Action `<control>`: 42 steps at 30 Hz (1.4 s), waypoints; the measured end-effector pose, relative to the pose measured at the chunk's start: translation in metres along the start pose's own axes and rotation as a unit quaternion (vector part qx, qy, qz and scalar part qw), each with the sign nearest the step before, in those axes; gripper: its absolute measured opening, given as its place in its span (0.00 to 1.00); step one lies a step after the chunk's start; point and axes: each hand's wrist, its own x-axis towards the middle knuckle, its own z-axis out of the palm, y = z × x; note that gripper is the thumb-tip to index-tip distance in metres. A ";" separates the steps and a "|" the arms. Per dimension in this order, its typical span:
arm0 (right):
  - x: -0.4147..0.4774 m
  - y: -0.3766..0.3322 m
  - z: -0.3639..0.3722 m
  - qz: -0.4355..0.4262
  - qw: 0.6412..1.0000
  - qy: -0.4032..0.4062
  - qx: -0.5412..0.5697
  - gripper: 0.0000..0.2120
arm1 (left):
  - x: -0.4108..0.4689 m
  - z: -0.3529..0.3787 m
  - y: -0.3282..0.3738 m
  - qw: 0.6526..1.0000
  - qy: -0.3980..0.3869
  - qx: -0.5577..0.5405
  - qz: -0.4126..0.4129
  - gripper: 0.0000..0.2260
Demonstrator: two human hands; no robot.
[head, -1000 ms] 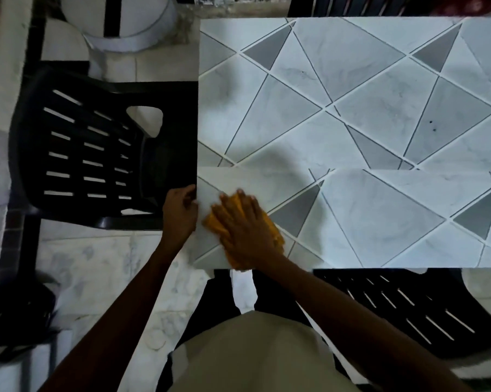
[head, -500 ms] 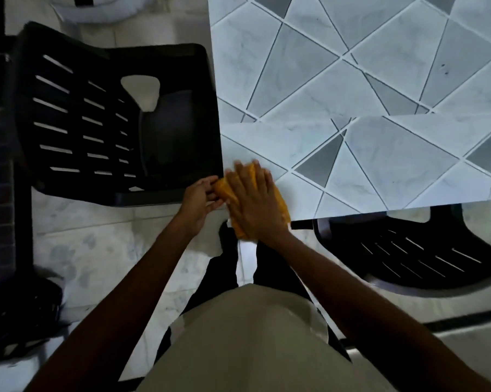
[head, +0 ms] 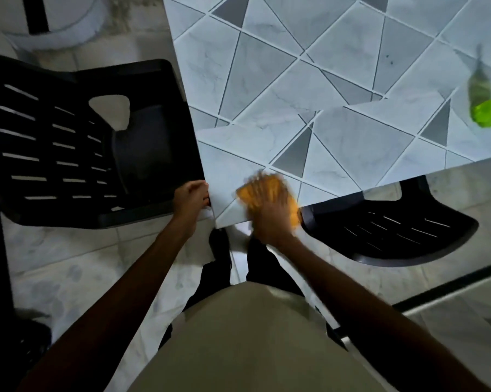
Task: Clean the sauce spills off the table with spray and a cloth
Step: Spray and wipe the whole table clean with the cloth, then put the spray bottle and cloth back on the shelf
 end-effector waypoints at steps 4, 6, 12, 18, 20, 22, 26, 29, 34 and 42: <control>-0.022 -0.049 0.014 -0.159 0.987 -0.028 -0.002 0.35 | -0.001 0.014 0.011 0.999 0.020 -0.016 -0.033 0.07; -0.015 -0.021 0.005 -0.182 0.982 -0.043 -0.014 0.34 | 0.000 0.017 0.009 0.999 0.022 -0.008 -0.030 0.07; 0.022 0.137 -0.043 0.055 0.998 -0.034 0.004 0.34 | -0.006 0.026 0.006 0.998 0.045 0.039 0.023 0.14; 0.057 0.176 -0.059 0.132 0.991 -0.027 0.019 0.32 | -0.020 0.060 0.008 0.948 0.102 0.255 0.160 0.25; 0.055 0.146 -0.050 0.041 0.998 -0.035 0.015 0.32 | -0.024 0.080 0.009 0.921 0.079 0.323 0.204 0.25; 0.054 0.118 -0.042 -0.082 0.995 -0.057 0.002 0.34 | -0.024 0.096 0.006 0.893 0.043 0.392 0.217 0.25; 0.066 0.116 -0.043 -0.200 0.976 -0.072 -0.035 0.32 | -0.021 0.111 0.000 0.867 0.036 0.444 0.224 0.30; 0.074 0.134 -0.051 -0.236 0.968 -0.085 -0.027 0.35 | -0.027 0.113 0.002 0.868 0.053 0.432 0.237 0.23; 0.068 0.141 -0.076 -0.132 0.972 -0.030 0.190 0.44 | -0.032 0.131 0.001 0.890 0.072 0.396 0.214 0.13; 0.056 0.159 -0.085 0.107 0.960 -0.085 0.246 0.34 | -0.046 0.173 0.018 0.955 0.052 0.255 0.145 0.15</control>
